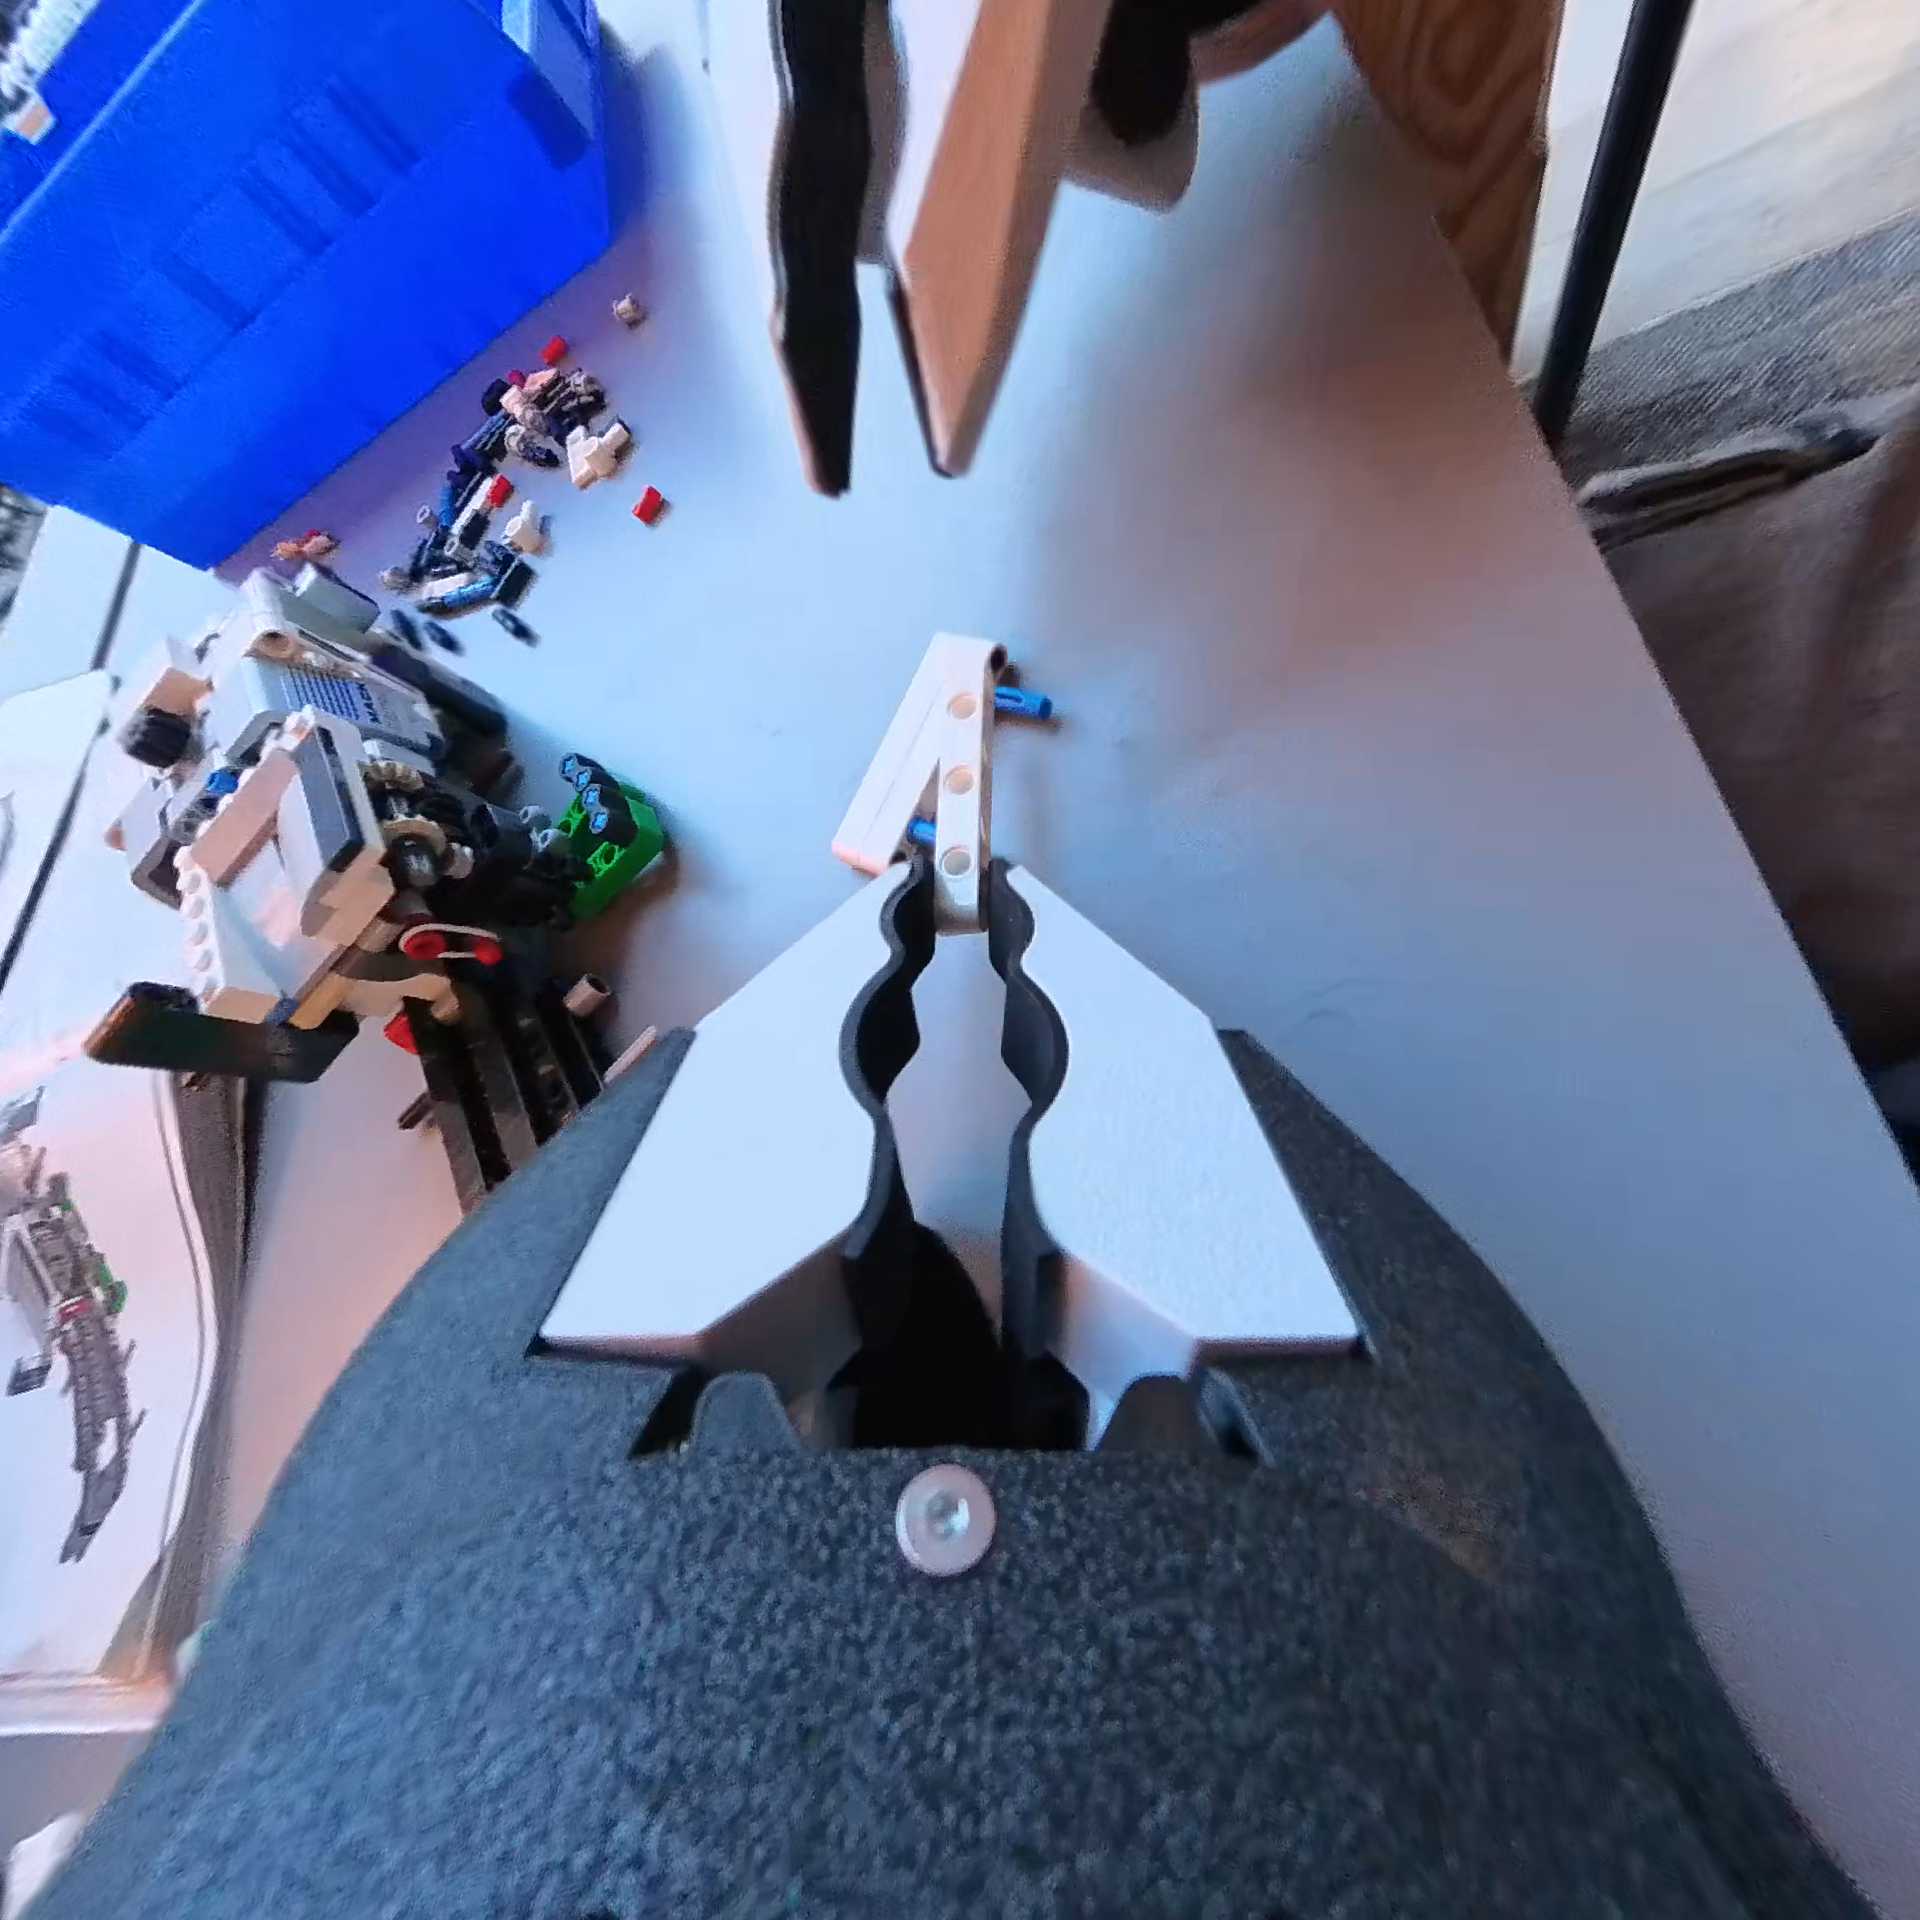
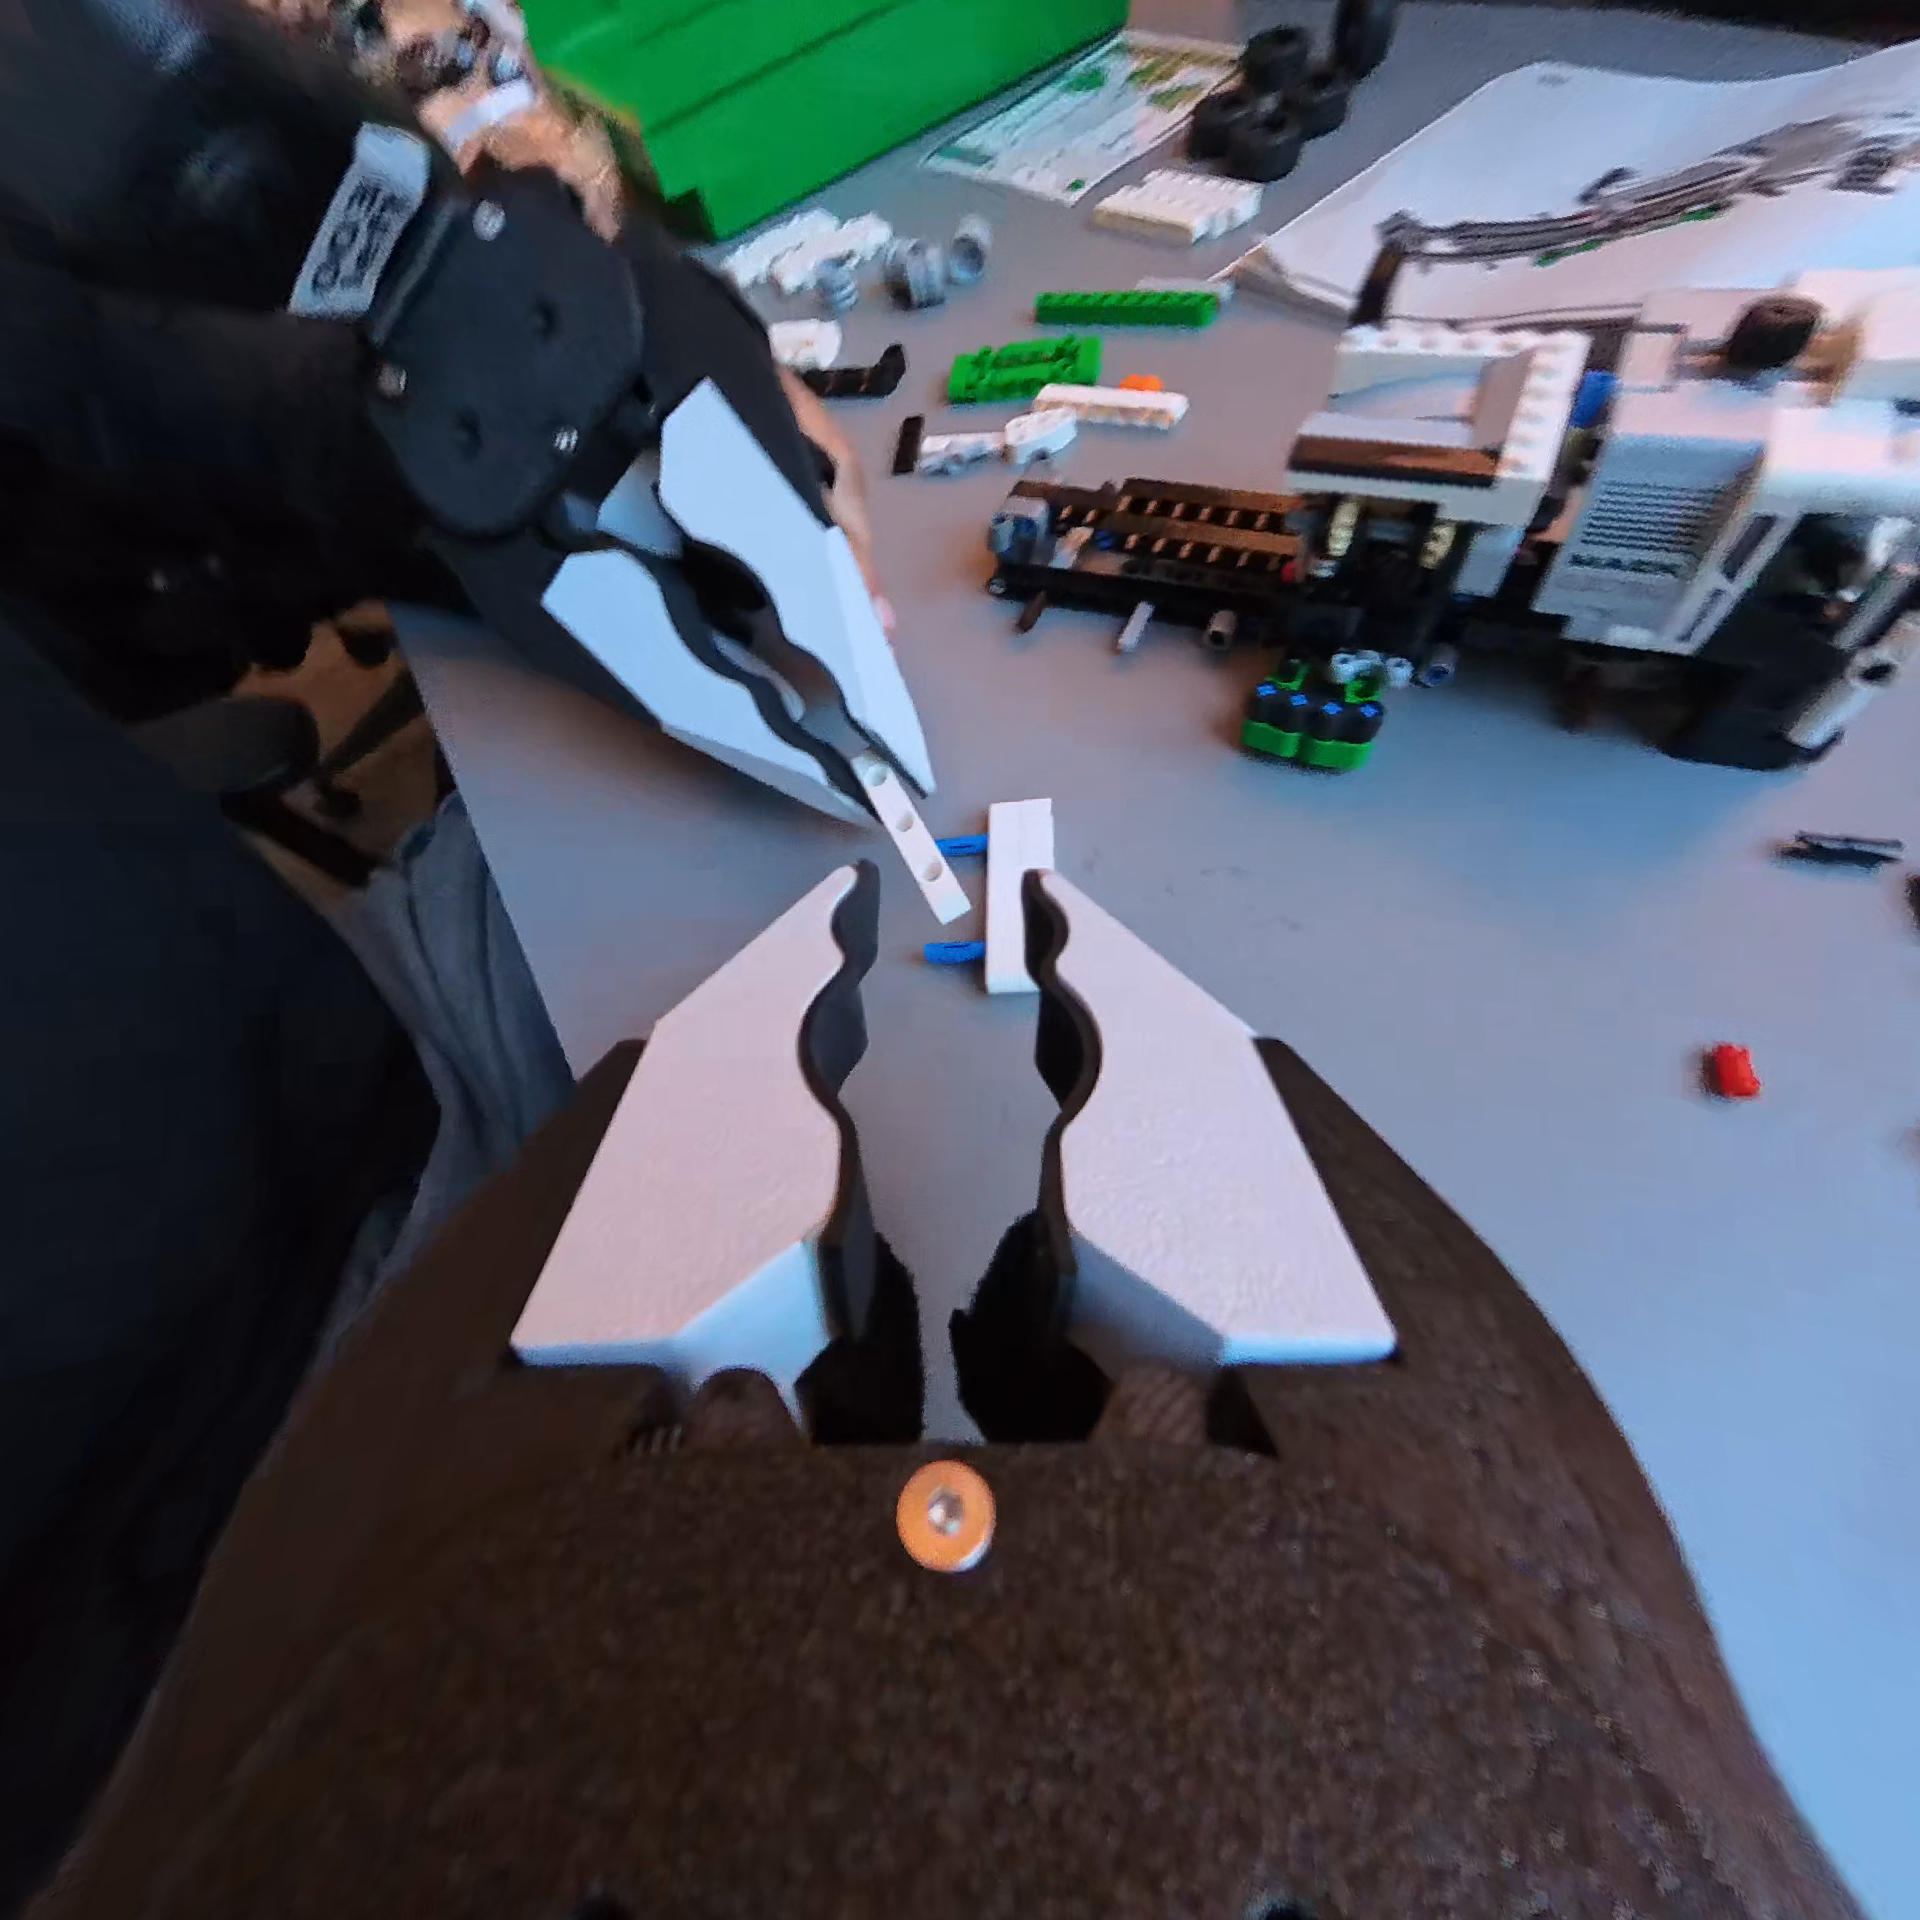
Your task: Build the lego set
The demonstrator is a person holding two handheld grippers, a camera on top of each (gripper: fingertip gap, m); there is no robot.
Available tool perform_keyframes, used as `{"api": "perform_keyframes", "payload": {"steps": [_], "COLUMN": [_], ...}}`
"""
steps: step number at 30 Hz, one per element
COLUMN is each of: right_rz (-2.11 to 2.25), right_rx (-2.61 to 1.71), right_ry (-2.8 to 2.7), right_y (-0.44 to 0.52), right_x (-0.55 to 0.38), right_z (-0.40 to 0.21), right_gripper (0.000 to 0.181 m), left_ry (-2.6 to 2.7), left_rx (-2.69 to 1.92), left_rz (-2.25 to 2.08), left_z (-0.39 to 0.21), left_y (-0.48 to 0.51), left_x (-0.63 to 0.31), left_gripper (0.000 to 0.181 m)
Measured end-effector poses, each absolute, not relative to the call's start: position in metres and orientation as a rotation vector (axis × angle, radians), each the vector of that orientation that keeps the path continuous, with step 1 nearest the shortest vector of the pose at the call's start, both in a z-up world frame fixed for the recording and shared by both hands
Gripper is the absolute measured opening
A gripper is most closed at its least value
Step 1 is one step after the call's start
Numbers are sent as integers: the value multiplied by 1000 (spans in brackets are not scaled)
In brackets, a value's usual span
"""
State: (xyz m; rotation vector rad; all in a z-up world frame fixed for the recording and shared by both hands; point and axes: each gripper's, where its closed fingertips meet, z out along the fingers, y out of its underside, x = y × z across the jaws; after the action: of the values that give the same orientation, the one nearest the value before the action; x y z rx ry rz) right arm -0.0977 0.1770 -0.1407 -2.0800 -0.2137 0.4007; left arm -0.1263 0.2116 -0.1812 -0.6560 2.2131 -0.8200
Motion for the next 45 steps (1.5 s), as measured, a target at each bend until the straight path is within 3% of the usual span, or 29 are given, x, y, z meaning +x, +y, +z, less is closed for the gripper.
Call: {"api": "perform_keyframes", "payload": {"steps": [14,23,45], "right_rz": [241,940,794], "right_rx": [-1948,-1646,-1793], "right_ry": [10,-36,-47], "right_y": [184,168,179], "right_x": [-80,-124,-134], "right_z": [-136,-99,-120], "right_gripper": [27,19,27], "left_ry": [2142,1993,1883], "left_rx": [-521,-257,-241], "left_rz": [-686,-585,-623], "left_z": [-182,-163,-145], "left_y": [210,203,199], "left_x": [-126,-130,-129], "left_gripper": [8,8,8]}}
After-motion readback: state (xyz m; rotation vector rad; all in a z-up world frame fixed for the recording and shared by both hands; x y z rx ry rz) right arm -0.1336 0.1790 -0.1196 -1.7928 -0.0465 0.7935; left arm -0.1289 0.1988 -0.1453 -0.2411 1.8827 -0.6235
